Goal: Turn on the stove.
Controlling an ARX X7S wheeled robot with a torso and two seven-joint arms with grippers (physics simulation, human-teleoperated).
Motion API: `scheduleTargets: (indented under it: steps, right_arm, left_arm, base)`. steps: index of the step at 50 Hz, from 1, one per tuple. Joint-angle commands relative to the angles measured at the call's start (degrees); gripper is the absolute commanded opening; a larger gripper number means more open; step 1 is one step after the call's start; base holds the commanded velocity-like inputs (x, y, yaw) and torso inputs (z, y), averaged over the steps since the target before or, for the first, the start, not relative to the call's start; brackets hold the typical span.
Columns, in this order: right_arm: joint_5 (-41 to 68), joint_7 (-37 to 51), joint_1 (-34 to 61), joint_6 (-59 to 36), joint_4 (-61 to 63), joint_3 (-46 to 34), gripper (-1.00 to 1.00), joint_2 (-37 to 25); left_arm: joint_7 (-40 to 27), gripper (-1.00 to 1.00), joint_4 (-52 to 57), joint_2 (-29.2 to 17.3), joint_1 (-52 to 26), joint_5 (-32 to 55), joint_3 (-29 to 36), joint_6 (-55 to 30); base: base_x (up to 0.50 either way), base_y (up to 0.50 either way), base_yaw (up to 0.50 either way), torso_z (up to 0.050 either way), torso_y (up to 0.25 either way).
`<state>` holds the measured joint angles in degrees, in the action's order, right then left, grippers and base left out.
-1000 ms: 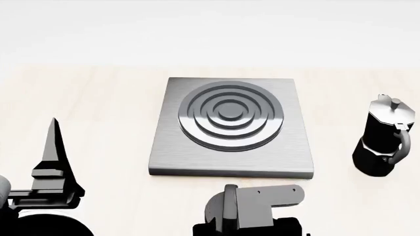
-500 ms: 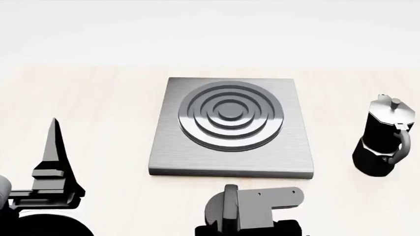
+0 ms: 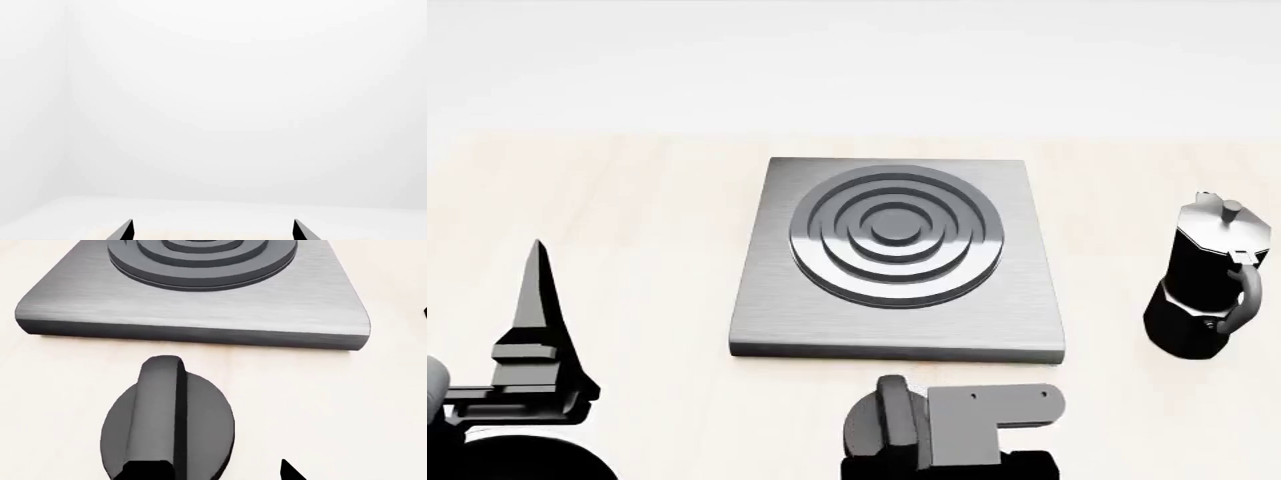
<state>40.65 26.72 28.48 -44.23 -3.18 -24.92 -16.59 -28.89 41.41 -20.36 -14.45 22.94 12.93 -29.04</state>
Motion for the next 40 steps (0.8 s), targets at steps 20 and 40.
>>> scheduleTargets:
  steps: [20,40]
  right_arm:
    - [1.7,6.8,-3.2,-1.1,6.9,5.3,1.00,-3.8]
    - [2.4,11.9,-5.5,-0.5,10.5,9.6,1.00,-5.4]
  left_arm:
    - [-0.5,1.00,-0.1,-0.4,-0.2,0.4,0.3,0.2]
    - [-0.6,1.00,-0.5,-0.7,-0.1,0.5,0.3,0.9]
  base:
    - [0.00,0.00,0.00,0.000,0.000]
    - [0.00,0.00,0.00,0.000,0.000]
